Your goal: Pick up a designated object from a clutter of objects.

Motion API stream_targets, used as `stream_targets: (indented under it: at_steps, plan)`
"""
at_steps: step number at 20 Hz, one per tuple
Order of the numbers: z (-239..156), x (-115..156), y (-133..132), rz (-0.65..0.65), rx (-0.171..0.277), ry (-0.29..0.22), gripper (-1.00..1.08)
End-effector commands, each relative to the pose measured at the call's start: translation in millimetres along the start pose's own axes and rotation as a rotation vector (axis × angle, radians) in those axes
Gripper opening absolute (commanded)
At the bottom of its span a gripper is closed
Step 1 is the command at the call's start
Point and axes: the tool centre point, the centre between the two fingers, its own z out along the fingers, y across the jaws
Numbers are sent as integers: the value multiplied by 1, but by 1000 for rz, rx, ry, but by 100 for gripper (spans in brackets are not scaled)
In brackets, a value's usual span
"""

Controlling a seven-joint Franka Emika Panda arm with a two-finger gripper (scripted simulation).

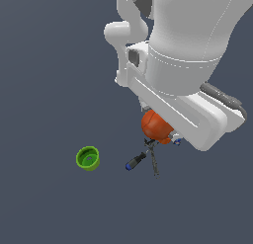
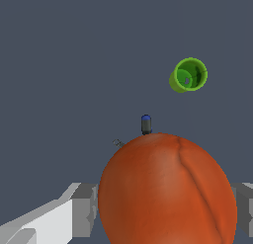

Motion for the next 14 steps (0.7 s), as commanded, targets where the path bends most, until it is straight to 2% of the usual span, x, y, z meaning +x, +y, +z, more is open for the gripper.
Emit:
stream_targets:
  at_steps: [1,14]
  plan:
    - [-15,-8,-9,1,1,0,-100]
    - [-43,-24,-30,1,1,0,-100]
